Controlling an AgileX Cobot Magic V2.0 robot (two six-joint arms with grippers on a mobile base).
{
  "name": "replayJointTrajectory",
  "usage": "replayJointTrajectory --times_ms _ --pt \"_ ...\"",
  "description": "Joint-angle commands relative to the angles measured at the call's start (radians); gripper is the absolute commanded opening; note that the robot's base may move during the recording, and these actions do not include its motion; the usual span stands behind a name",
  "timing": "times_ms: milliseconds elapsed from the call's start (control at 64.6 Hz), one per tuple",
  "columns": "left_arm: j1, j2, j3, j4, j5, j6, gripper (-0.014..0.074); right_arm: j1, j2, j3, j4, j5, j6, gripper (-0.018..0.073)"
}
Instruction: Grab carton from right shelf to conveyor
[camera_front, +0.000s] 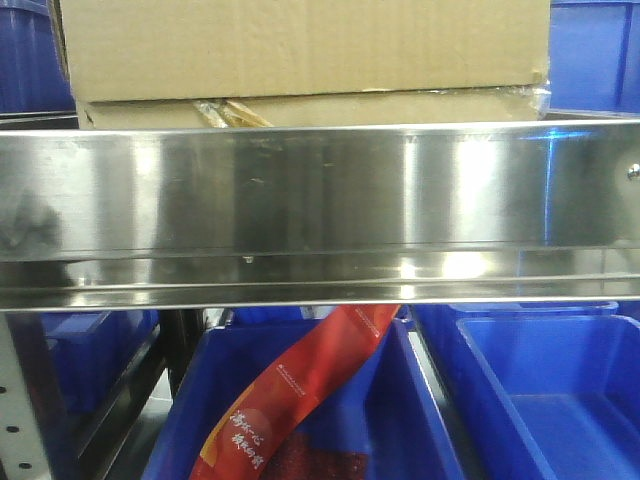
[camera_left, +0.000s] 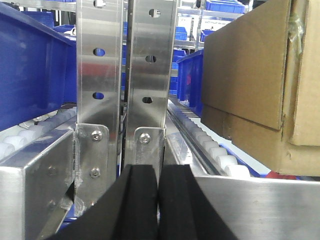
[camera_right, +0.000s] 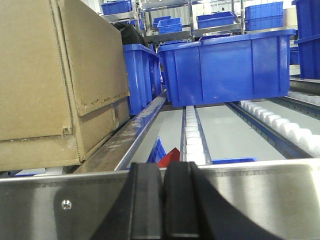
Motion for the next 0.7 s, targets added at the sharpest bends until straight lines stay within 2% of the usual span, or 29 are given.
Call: replayJointTrajectory --times_ms 0,325,681 --pt "0.001 -0.003 -0.006 0.0 -0.017 0.0 0.0015 0.001 -0.003 -0.001 -0.003 -0.028 -0.005 -0.0069" --pt "0.0 -0.003 -0.006 0.0 -0.02 0.0 0.0015 0.001 -0.003 -0.001 -0.003 -0.028 -0.005 -0.0069" --pt "0.0 -0.003 -0.006 0.0 -0.073 0.0 0.0015 0.001 -0.003 -0.001 -0.006 -0.06 -0.005 -0.0069"
